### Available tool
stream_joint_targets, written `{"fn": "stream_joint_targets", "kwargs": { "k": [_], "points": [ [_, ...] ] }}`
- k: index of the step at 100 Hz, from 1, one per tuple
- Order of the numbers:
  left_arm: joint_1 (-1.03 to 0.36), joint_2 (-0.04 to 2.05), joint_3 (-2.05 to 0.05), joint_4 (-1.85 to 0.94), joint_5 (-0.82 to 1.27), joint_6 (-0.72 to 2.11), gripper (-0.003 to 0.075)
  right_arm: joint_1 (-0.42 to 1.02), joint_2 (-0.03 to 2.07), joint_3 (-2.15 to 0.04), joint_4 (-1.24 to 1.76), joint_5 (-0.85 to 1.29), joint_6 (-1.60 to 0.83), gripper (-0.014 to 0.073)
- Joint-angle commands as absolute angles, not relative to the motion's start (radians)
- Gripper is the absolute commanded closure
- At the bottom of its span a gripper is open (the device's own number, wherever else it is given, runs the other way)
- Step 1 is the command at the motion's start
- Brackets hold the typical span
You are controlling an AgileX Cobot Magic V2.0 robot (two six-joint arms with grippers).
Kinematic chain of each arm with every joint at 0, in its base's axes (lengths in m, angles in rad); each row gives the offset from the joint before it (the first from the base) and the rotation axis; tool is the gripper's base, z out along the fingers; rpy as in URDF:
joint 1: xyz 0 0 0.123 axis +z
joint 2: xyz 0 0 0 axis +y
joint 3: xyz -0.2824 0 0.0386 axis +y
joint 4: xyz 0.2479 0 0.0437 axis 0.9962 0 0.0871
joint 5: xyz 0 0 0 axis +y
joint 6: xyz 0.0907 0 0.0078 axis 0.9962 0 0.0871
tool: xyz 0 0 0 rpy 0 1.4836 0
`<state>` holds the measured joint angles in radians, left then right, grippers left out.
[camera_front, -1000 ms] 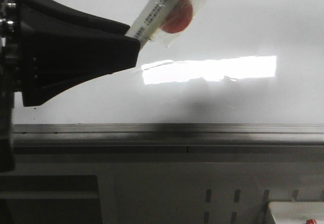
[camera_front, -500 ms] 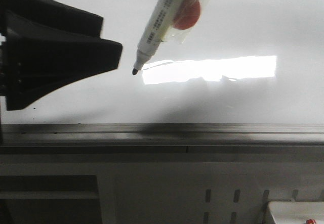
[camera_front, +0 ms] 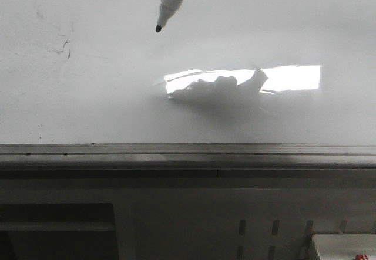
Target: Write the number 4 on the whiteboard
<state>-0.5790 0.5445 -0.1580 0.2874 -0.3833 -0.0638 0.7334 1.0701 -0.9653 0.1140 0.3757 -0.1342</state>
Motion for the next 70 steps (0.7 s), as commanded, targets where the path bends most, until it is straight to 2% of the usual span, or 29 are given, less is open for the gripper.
{"fn": "stream_joint_targets", "kwargs": {
  "k": [1, 38, 70],
  "points": [
    [-0.577, 0.498, -0.183, 0.253, -0.398, -0.073, 0.0315, 0.689, 1.073, -1.022, 0.097, 0.27, -0.144, 0.0658],
    [-0.577, 0.484, -0.183, 0.246, -0.383, -0.073, 0.0315, 0.626, 1.182, -1.157, 0.021, 0.248, -0.144, 0.0658],
    [-0.577, 0.484, -0.183, 0.246, -0.382, -0.073, 0.0315, 0.575, 1.221, -1.148, 0.01, 0.25, -0.144, 0.0658]
  ]
}}
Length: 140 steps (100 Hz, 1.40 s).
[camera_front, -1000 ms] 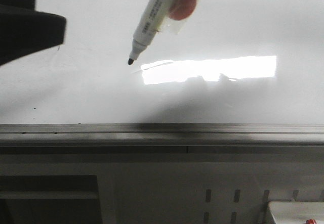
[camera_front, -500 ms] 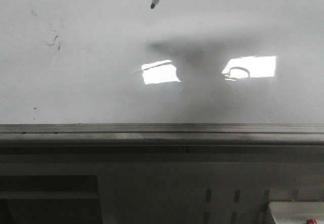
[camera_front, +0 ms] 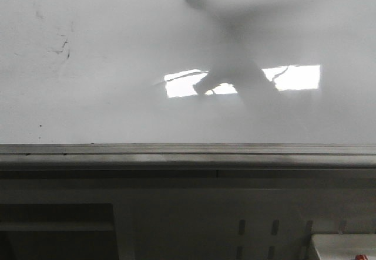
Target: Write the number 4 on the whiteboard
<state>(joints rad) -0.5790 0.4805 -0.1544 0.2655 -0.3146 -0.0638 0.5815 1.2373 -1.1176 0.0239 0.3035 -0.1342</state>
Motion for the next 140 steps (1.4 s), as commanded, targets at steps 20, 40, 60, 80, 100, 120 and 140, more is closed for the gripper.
{"fn": "stream_joint_targets", "kwargs": {
  "k": [20, 40, 60, 80, 100, 120, 140],
  "points": [
    [-0.577, 0.484, -0.183, 0.246, -0.382, -0.073, 0.0315, 0.607, 1.223, -1.056, 0.046, 0.257, -0.144, 0.0658],
    [-0.577, 0.484, -0.183, 0.246, -0.382, -0.073, 0.0315, 0.599, 1.216, -1.033, 0.045, 0.231, -0.142, 0.0658],
    [-0.577, 0.484, -0.183, 0.246, -0.382, -0.073, 0.0315, 0.497, 1.143, -1.033, 0.045, 0.349, -0.142, 0.0658],
    [-0.577, 0.484, -0.183, 0.246, -0.382, -0.073, 0.0315, 0.484, 1.112, -1.047, 0.071, 0.369, -0.142, 0.0658],
    [-0.577, 0.484, -0.183, 0.246, -0.382, -0.073, 0.0315, 0.534, 1.122, -1.134, 0.075, 0.352, -0.142, 0.0658],
    [-0.577, 0.484, -0.183, 0.246, -0.382, -0.073, 0.0315, 0.534, 1.193, -1.185, 0.075, 0.347, -0.142, 0.0658],
    [-0.577, 0.484, -0.183, 0.246, -0.382, -0.073, 0.0315, 0.538, 1.216, -1.174, 0.075, 0.443, -0.142, 0.0658]
  ]
}}
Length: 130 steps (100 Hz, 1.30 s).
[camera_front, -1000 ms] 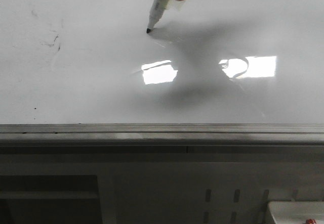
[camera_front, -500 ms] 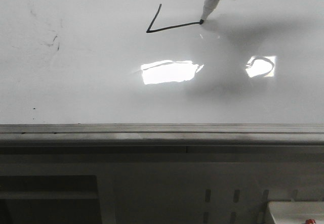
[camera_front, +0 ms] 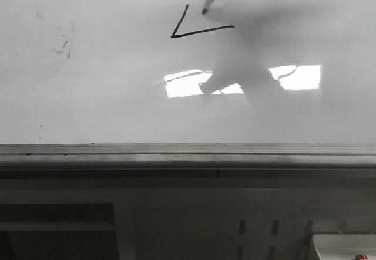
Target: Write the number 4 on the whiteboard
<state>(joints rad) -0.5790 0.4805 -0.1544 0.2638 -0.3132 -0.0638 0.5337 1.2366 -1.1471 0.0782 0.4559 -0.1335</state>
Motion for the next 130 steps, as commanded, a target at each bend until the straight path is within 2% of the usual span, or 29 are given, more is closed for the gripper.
{"fn": "stream_joint_targets", "kwargs": {
  "k": [1, 13, 38, 59, 86, 101, 130],
  "points": [
    [-0.577, 0.484, -0.183, 0.246, -0.382, -0.073, 0.0315, 0.538, 1.216, -1.169, 0.075, 0.447, -0.142, 0.0658],
    [-0.577, 0.484, -0.183, 0.254, -0.38, -0.073, 0.0315, 0.572, 1.216, -1.127, 0.096, 0.487, -0.142, 0.0658],
    [-0.577, 0.523, -0.183, 0.301, -0.405, -0.074, 0.0315, 0.665, 1.21, -1.118, 0.096, 0.426, -0.142, 0.0658],
    [-0.643, 0.736, -0.214, 0.38, -0.579, -0.074, 0.0315, 0.759, 1.21, -1.161, 0.081, 0.433, -0.151, 0.0658],
    [-0.698, 1.059, -0.392, 0.38, -0.648, -0.068, 0.0315, 0.807, 1.21, -1.167, 0.079, 0.461, -0.151, 0.0658],
    [-0.698, 1.128, -0.414, 0.382, -0.742, -0.068, 0.0315, 0.813, 1.21, -1.167, 0.079, 0.483, -0.151, 0.0658],
    [-0.698, 1.203, -0.414, 0.442, -0.794, -0.068, 0.0315, 0.827, 1.209, -1.167, 0.089, 0.483, -0.151, 0.0658]
  ]
}}
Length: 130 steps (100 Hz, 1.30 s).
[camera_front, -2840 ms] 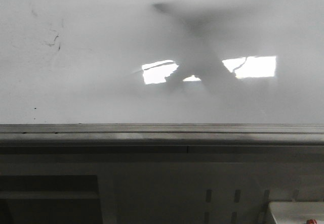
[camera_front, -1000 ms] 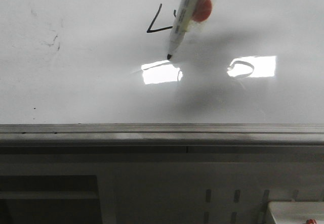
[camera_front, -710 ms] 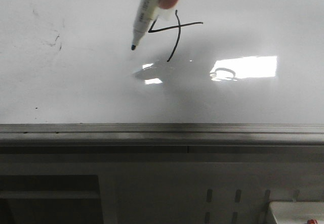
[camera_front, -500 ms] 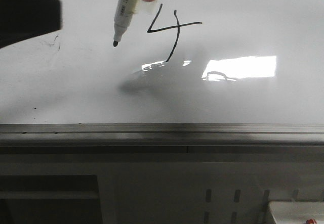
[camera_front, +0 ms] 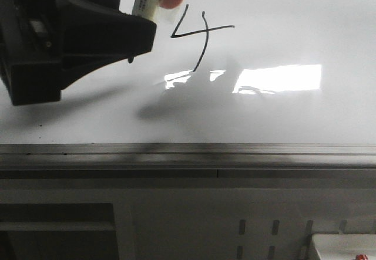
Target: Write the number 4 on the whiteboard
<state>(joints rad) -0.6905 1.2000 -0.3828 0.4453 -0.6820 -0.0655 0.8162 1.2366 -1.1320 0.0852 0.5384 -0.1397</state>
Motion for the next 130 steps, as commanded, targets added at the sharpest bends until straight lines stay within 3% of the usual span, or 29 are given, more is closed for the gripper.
{"fn": "stream_joint_targets", "kwargs": {
  "k": [1, 14, 22, 30, 53, 60, 72, 77, 86, 111, 130],
  "points": [
    [-0.698, 1.202, -0.414, 0.442, -0.796, -0.068, 0.0315, 0.827, 1.209, -1.167, 0.089, 0.481, -0.151, 0.0658],
    [-0.698, 1.218, -0.414, 0.428, -0.799, -0.068, 0.0366, 0.834, 1.209, -1.167, 0.091, 0.481, -0.151, 0.0658],
    [-0.698, 1.225, -0.414, 0.427, -0.798, -0.068, 0.052, 0.834, 1.209, -1.167, 0.091, 0.481, -0.151, 0.0658],
    [-0.698, 1.225, -0.414, 0.427, -0.801, -0.068, 0.0736, 0.834, 1.209, -1.167, 0.091, 0.483, -0.151, 0.0658],
    [-0.698, 1.225, -0.414, 0.43, -0.801, -0.076, 0.0741, 0.834, 1.209, -1.167, 0.091, 0.483, -0.151, 0.063],
    [-0.698, 1.225, -0.414, 0.43, -0.801, -0.123, 0.0741, 0.834, 1.209, -1.167, 0.091, 0.476, -0.151, 0.0487],
    [-0.696, 1.225, -0.414, 0.337, -0.761, -0.327, 0.0741, 0.812, 1.192, -1.168, 0.08, 0.439, -0.151, 0.0099],
    [-0.696, 1.225, -0.414, 0.28, -0.73, -0.438, 0.0741, 0.799, 1.174, -1.168, 0.073, 0.433, -0.151, 0.0029],
    [-0.692, 1.225, -0.414, 0.187, -0.667, -0.567, 0.0741, 0.769, 1.129, -1.168, 0.069, 0.433, -0.151, 0.0028],
    [-0.692, 1.225, -0.47, 0.036, -0.336, -0.573, 0.0741, 0.717, 1.003, -1.168, 0.069, 0.443, -0.151, 0.0111],
    [-0.692, 1.229, -0.493, 0.036, -0.331, -0.573, 0.0741, 0.717, 0.959, -1.168, 0.069, 0.468, -0.151, 0.0116]
  ]
}}
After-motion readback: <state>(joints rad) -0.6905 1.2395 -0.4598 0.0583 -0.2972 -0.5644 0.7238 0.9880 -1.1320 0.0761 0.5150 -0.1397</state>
